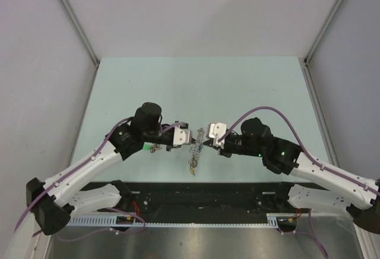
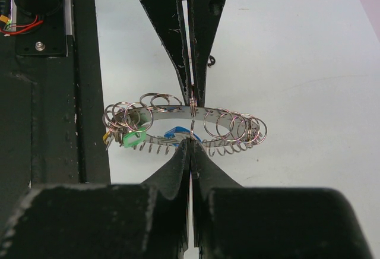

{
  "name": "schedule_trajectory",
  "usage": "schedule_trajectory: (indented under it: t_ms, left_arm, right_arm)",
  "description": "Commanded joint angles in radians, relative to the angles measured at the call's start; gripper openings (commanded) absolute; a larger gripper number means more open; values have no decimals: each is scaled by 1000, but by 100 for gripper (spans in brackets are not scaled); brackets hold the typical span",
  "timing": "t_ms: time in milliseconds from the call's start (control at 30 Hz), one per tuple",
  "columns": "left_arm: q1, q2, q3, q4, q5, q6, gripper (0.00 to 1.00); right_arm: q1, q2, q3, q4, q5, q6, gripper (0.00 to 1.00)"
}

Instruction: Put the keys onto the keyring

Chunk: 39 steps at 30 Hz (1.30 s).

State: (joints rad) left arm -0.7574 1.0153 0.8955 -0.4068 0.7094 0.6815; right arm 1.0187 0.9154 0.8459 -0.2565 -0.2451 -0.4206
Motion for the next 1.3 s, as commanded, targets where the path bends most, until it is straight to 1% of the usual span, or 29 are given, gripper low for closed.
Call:
schedule_trajectory:
  t_ms: [0, 500, 900, 1267]
  left_arm:
    - [-10, -23, 6, 16, 41, 38, 0]
    - [-11, -26, 5, 14, 48, 38, 0]
    - [-13, -26, 3, 23, 9, 30, 0]
    - [-13, -24, 3, 23, 25, 30, 0]
  right_arm:
    - [-2, -1, 47, 33, -22, -6, 0]
    - [0, 5, 45, 42, -10, -3, 0]
    - [0, -10, 47, 26, 9, 0, 0]
    - [0, -7, 45, 31, 4, -1, 0]
